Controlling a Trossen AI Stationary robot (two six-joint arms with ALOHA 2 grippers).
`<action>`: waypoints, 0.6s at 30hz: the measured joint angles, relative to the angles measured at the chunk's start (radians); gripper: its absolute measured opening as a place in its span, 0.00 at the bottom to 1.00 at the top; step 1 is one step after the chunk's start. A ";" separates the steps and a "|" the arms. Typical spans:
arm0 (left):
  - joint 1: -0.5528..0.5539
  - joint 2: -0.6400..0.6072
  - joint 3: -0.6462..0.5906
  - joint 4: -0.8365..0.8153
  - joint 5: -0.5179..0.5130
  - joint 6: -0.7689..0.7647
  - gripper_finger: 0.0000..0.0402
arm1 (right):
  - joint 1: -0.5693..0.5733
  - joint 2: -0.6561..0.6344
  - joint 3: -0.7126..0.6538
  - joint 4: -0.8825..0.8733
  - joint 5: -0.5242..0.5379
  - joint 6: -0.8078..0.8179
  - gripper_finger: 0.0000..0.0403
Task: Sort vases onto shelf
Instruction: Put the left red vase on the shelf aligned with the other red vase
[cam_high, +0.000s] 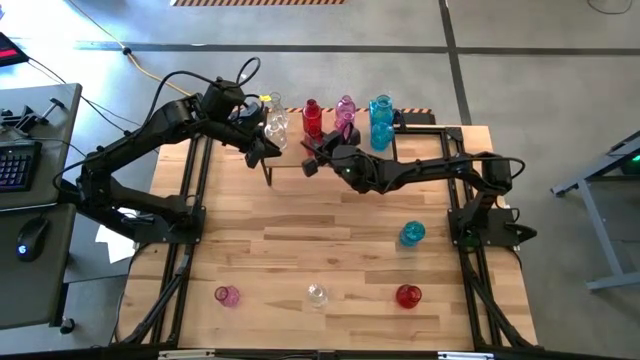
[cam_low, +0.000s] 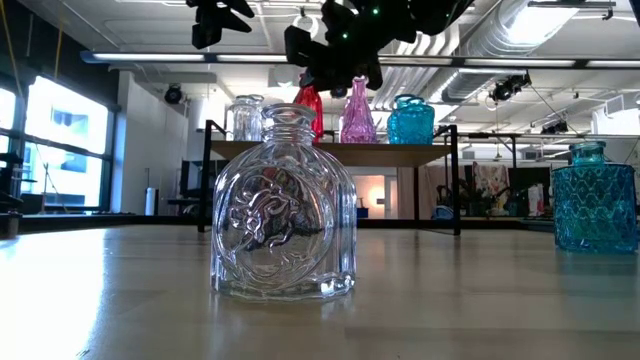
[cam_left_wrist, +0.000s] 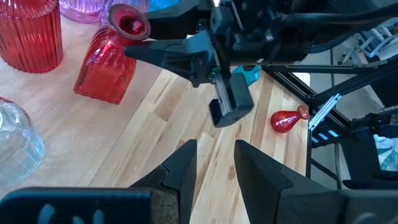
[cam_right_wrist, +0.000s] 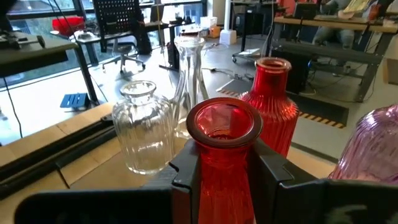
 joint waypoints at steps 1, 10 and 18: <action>0.000 0.000 0.000 0.000 0.000 0.000 0.25 | -0.002 0.000 0.000 -0.010 -0.012 0.011 0.17; 0.000 0.000 0.000 0.000 0.000 0.000 0.25 | -0.007 0.000 0.000 -0.036 -0.057 0.016 0.17; 0.000 0.000 0.000 0.000 0.000 0.000 0.25 | -0.017 0.000 0.000 -0.067 -0.075 0.060 0.17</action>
